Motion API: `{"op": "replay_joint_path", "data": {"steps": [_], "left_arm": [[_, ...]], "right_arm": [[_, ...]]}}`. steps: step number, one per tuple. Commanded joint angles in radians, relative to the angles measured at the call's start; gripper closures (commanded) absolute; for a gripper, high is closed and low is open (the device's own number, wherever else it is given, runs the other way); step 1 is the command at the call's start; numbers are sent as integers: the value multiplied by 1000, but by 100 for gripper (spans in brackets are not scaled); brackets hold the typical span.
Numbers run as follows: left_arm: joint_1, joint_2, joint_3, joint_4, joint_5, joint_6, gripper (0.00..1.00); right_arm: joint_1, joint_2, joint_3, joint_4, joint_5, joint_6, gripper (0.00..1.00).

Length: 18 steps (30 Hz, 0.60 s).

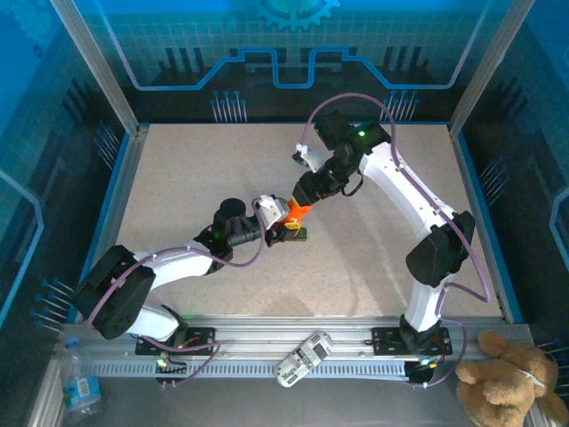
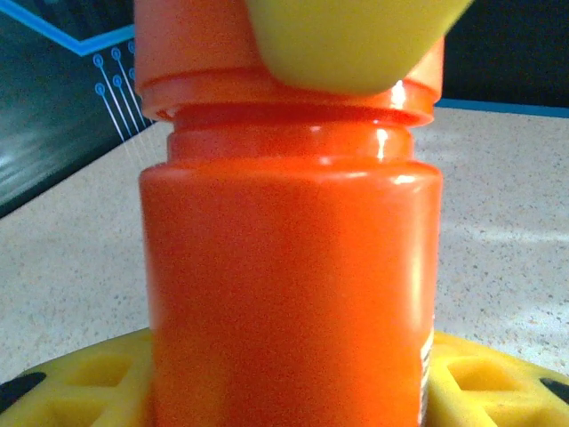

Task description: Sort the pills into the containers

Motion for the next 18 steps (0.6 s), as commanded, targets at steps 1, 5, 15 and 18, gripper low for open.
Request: {"op": "replay_joint_path", "data": {"steps": [1, 5, 15, 18], "left_arm": [[-18, -22, 44, 168, 14, -32, 100], [-17, -15, 47, 185, 9, -47, 100], [-18, -9, 54, 182, 12, -55, 100], [-18, -9, 51, 177, 9, -55, 100]], "right_arm": [[36, 10, -67, 71, -4, 93, 52], [36, -24, -134, 143, -9, 173, 52], [29, -59, -154, 196, -6, 222, 49], [22, -61, -143, 201, -11, 229, 46]]}}
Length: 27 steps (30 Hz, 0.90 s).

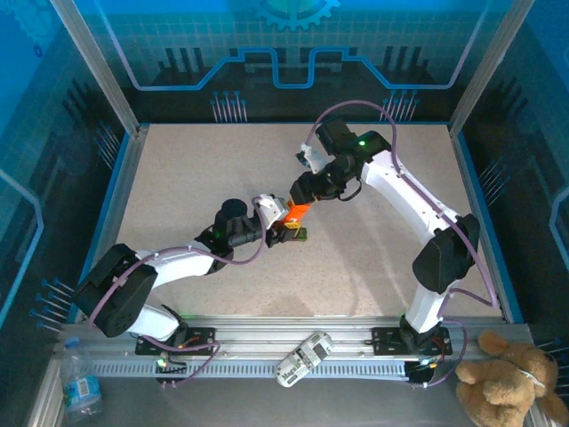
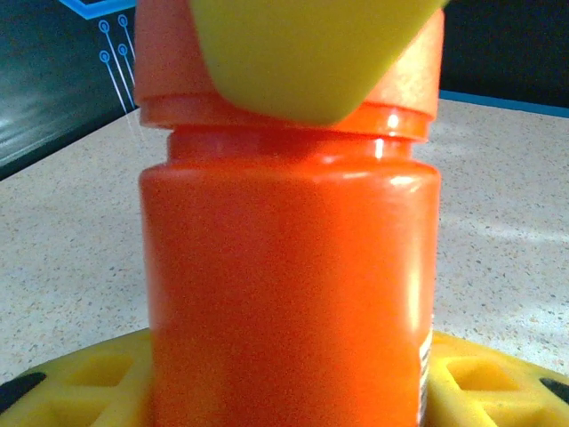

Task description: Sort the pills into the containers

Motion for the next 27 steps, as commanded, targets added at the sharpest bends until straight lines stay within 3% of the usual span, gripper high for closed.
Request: {"op": "replay_joint_path", "data": {"steps": [1, 9, 19, 27], "left_arm": [[-18, -22, 54, 179, 35, -4, 100], [-17, -22, 42, 174, 34, 0, 100], [-17, -16, 42, 175, 42, -10, 100], [-18, -27, 37, 174, 53, -37, 100]], "right_arm": [[19, 0, 3, 32, -20, 34, 45], [-3, -34, 3, 74, -49, 78, 37], [-62, -124, 1, 164, -78, 151, 16], [-148, -234, -45, 232, -89, 164, 15]]}}
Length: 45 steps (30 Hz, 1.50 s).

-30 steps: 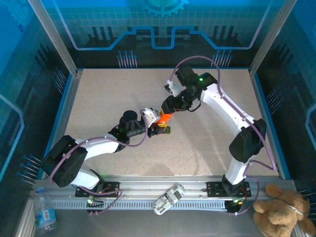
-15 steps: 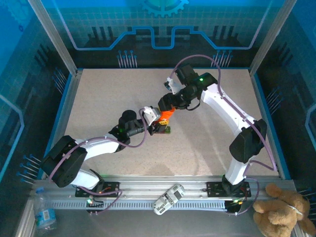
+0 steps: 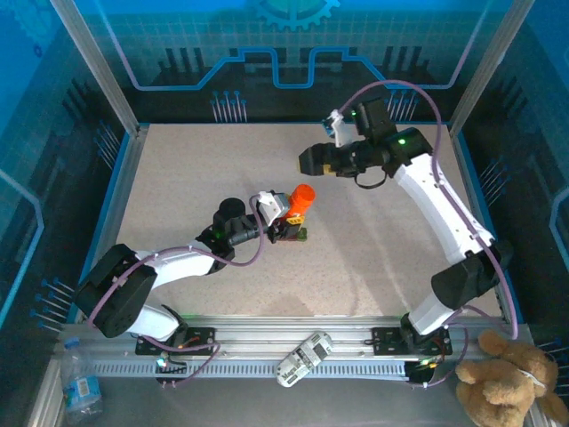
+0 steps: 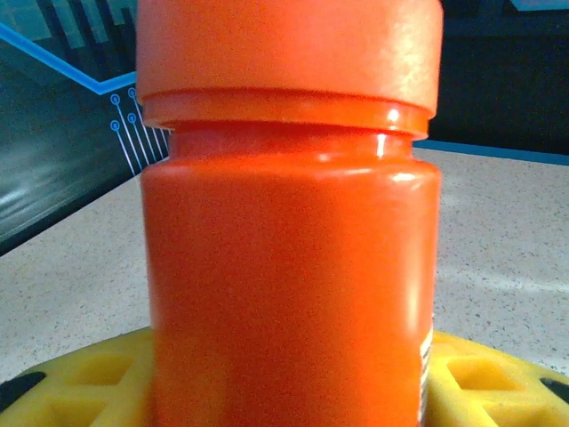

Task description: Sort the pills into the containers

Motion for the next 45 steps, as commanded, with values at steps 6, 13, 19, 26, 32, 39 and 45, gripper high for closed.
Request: {"op": "replay_joint_path", "data": {"steps": [6, 13, 19, 26, 32, 39, 45], "left_arm": [[-4, -49, 39, 37, 108, -89, 100], [-1, -45, 70, 25, 227, -199, 100], [4, -34, 92, 48, 292, -282, 100], [6, -36, 101, 34, 312, -300, 100], [6, -37, 101, 29, 314, -304, 100], [8, -36, 104, 28, 314, -303, 100], [8, -34, 107, 27, 315, -305, 100]], "right_arm": [[-50, -172, -155, 38, -16, -194, 16], [-37, -224, -199, -23, -67, -375, 15], [1, -188, -166, -58, -89, -416, 13], [47, -128, -115, -88, -69, -438, 12], [55, -98, -97, -93, -57, -431, 17], [58, -87, -97, -97, -74, -430, 26], [67, -85, -107, -100, -78, -429, 40]]}}
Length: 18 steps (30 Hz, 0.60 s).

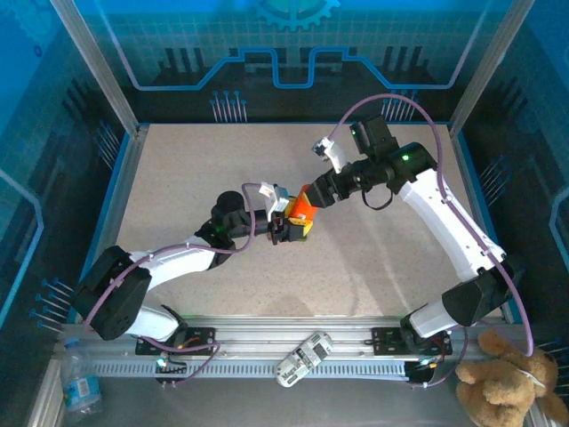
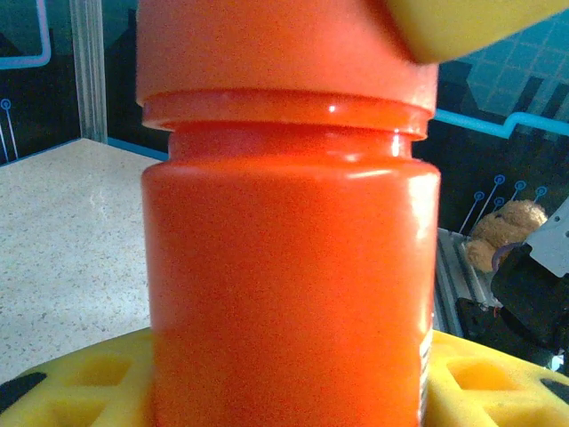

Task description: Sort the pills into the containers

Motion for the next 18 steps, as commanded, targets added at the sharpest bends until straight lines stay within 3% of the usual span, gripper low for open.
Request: {"op": "replay_joint_path", "data": {"steps": [1, 11, 18], "left_arm": [[6, -14, 39, 36, 31, -1, 100], [7, -21, 47, 28, 1, 18, 100], [7, -42, 44, 20, -107, 97, 100]], "right_arm": [[11, 12, 16, -19, -9, -7, 42], [34, -2, -58, 48, 18, 96, 57], [91, -15, -182, 181, 202, 363, 59]]}}
